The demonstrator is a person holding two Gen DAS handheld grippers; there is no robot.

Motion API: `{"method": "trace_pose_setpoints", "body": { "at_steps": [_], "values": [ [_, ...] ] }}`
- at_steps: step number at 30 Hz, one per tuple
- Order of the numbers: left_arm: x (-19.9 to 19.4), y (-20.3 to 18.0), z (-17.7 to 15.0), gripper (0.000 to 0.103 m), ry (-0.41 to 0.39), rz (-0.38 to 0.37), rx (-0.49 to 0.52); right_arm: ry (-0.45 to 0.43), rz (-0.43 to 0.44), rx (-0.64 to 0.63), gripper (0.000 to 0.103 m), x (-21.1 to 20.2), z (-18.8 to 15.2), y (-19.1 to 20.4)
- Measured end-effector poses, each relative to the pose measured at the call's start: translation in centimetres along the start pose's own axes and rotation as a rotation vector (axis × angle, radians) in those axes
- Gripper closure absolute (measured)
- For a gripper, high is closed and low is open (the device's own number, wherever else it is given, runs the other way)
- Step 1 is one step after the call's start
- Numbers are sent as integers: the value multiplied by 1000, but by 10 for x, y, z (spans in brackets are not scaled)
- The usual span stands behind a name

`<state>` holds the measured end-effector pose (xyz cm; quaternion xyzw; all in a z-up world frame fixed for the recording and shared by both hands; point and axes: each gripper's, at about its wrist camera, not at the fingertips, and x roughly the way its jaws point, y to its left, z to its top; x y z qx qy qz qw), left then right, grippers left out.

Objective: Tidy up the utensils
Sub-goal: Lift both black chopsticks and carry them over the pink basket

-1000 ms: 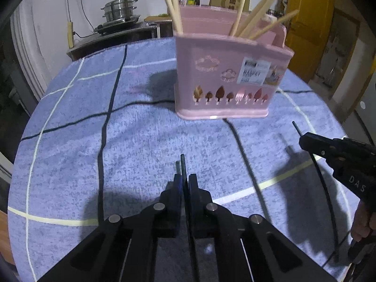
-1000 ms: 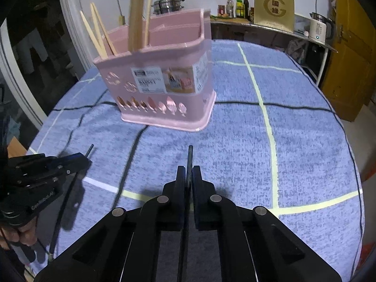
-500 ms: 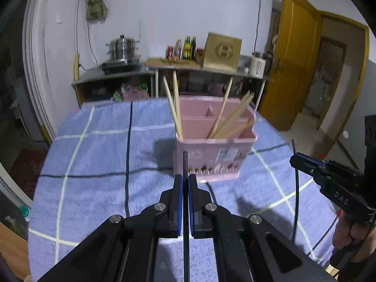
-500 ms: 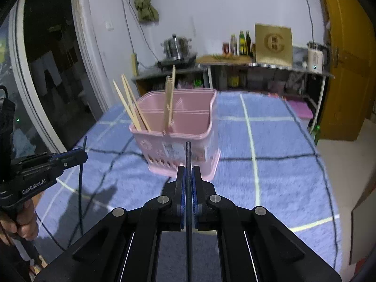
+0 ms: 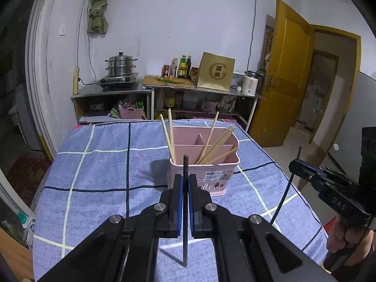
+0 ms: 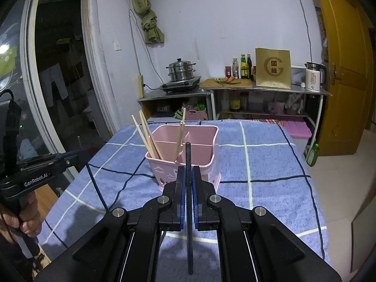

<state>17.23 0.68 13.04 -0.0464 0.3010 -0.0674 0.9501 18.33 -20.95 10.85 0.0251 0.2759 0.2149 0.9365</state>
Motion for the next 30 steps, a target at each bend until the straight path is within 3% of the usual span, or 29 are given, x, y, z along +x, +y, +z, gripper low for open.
{"method": "trace_pose_setpoints", "body": {
  "at_steps": [18,30],
  "values": [
    [-12,-2,6,99,8,-30,7,-31,13,-7,98,-6,8,0],
    [-23,-3,60,99,-49,-46,7,-149,71,1,98,-13,49,10]
  ]
}}
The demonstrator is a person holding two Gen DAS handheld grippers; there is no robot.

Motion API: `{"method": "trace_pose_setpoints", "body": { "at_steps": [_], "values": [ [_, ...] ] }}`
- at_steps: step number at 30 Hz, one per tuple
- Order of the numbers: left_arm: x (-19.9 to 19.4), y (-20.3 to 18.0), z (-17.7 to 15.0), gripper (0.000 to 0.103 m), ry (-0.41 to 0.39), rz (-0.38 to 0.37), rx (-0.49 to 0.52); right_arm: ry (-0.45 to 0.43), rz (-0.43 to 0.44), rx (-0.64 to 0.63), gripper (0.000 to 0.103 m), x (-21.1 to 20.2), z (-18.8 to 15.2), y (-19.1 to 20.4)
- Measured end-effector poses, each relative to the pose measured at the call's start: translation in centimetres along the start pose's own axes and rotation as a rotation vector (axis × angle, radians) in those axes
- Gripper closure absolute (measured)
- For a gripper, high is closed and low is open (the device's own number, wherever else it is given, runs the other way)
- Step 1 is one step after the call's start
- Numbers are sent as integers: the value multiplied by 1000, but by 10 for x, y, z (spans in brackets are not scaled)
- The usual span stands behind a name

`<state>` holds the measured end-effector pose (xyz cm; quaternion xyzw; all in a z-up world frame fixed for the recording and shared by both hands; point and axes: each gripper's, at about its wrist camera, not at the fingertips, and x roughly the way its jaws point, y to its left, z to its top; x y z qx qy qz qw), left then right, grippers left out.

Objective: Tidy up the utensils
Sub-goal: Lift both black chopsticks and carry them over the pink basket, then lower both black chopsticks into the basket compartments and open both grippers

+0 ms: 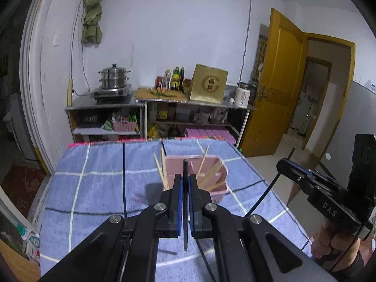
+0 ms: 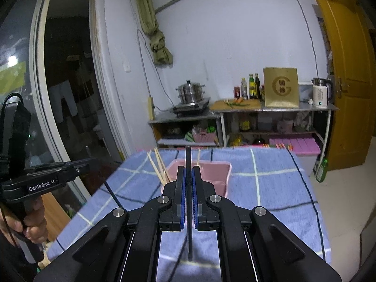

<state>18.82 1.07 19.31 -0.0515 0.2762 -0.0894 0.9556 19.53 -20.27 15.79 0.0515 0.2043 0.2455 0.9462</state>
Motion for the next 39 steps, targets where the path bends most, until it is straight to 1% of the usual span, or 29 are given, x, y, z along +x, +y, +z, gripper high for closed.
{"method": "trace_pose_setpoints", "body": {
  "at_steps": [10,15,19,23,28,33,39],
  "values": [
    [1,-1,60,99,-73,7,-7,-95,18,-10,98,9,48,11],
    [12,2,77,99,-90,3,-13,-121,9,-24,98,21,61,14],
    [26,6,89,99,-96,4,-16,-134,16,-12,99,34,67,12],
    [40,11,93,99,-100,3,-14,-144,18,-14,98,49,69,11],
    [63,19,89,99,-85,-1,-21,-144,22,-9,99,69,65,8],
    [83,24,82,99,-76,-9,-25,-122,22,6,98,90,54,1],
    [109,34,66,99,-42,-15,-41,-76,16,8,98,110,39,-1]
  ]
}}
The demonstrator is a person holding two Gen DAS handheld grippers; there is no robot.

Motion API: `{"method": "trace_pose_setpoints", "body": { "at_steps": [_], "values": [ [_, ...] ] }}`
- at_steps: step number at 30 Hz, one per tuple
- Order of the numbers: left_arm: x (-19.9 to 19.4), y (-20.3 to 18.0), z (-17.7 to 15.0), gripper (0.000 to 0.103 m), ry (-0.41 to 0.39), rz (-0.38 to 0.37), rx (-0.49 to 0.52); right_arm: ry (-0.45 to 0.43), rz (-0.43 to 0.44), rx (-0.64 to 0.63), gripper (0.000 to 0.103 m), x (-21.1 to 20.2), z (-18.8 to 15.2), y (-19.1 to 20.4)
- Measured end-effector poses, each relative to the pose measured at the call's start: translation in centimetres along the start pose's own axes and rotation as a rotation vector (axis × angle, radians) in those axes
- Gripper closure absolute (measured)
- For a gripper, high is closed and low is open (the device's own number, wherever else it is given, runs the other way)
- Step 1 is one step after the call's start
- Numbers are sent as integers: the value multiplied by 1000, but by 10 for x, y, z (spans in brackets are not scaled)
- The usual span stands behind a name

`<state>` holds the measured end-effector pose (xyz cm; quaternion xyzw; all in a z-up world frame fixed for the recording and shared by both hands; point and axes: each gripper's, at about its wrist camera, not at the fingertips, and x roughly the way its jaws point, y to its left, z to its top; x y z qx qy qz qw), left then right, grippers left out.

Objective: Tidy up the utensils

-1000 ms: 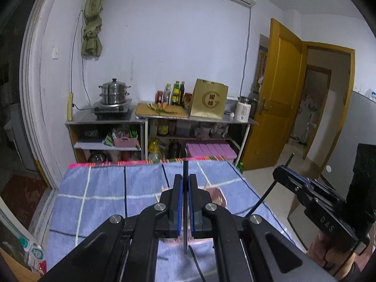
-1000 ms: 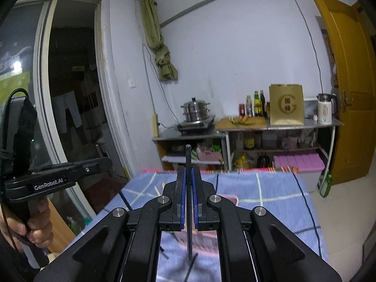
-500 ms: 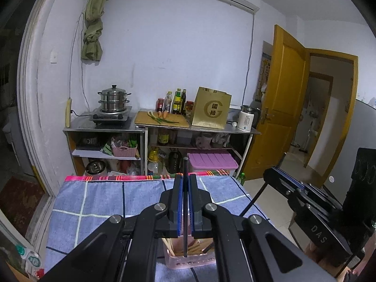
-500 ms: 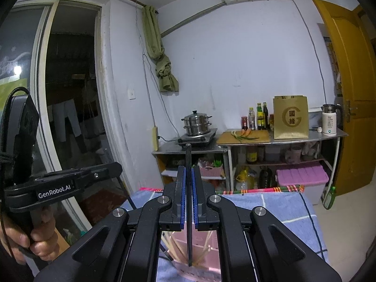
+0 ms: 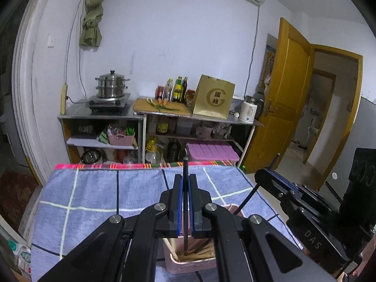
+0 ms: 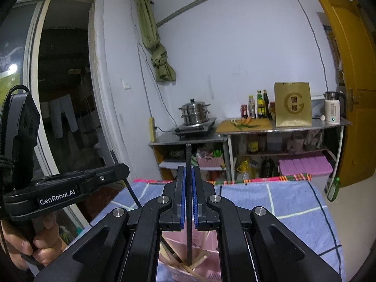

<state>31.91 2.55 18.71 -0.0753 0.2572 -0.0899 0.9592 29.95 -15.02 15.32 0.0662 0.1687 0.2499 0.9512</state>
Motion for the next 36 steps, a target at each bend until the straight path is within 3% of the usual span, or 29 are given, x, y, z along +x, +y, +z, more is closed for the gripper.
{"method": "trace_pose_setpoints", "body": {
  "at_steps": [11,17,21,27,31,36],
  "values": [
    [25,10,-32,99,77,0,-10,88,-2,0,98,15,-28,-4],
    [17,6,-37,97,71,-12,1,109,-4,-8,95,12,-28,-4],
    [4,3,-38,85,54,-6,7,92,-7,-1,90,-3,-26,-5],
    [-31,-2,-51,78,7,2,6,69,-11,3,87,-34,-29,-6],
    [-58,-7,-74,75,-20,11,12,64,-16,-6,79,-60,-40,-3],
    [-85,-14,-107,71,-36,20,13,73,-23,-13,78,-88,-63,2]
  ]
}}
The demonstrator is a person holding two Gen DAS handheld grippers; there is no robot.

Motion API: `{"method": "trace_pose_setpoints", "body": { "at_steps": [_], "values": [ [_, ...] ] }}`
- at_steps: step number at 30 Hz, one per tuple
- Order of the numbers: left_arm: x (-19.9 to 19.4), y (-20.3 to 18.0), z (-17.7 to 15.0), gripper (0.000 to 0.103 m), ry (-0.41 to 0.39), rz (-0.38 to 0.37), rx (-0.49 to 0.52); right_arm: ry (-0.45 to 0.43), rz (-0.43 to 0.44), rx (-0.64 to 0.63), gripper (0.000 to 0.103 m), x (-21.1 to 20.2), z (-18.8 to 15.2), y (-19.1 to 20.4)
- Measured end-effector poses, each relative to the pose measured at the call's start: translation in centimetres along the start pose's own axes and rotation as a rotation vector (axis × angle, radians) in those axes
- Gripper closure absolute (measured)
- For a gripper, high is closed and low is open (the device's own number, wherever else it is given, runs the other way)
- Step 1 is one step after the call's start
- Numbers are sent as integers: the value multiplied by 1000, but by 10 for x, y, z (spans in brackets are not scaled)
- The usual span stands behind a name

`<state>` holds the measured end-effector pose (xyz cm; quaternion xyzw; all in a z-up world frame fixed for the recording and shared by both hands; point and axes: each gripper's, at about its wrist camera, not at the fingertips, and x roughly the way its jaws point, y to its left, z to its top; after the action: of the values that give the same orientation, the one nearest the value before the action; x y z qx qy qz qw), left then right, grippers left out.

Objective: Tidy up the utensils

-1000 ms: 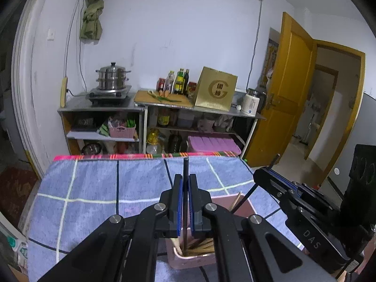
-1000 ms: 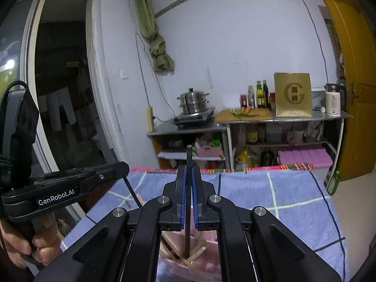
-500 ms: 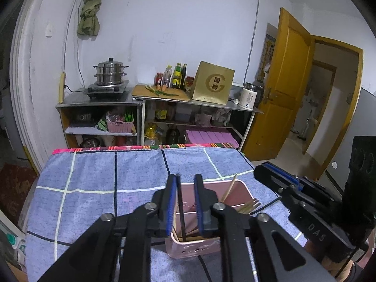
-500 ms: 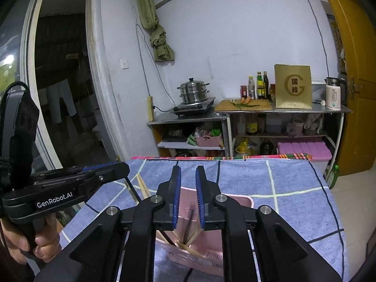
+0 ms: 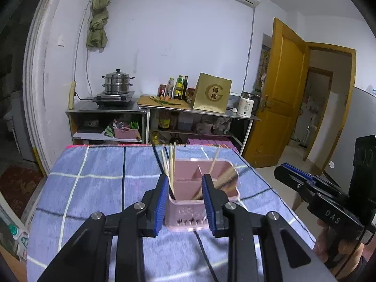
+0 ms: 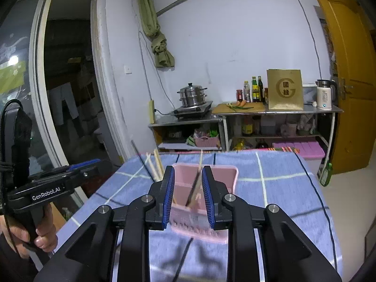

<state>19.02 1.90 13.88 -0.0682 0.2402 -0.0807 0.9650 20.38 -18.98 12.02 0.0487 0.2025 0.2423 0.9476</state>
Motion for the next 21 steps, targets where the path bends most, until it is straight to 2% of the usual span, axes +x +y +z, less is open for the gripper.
{"method": "trace_pose_setpoints", "body": {
  "at_steps": [11,21],
  "values": [
    [-42,-18,-82,69,8,19,16,32,-28,-32,78,-46,-67,17],
    [-65,-25,-138,69,23,50,5,36,-74,-36,77,-82,-114,26]
  ]
}}
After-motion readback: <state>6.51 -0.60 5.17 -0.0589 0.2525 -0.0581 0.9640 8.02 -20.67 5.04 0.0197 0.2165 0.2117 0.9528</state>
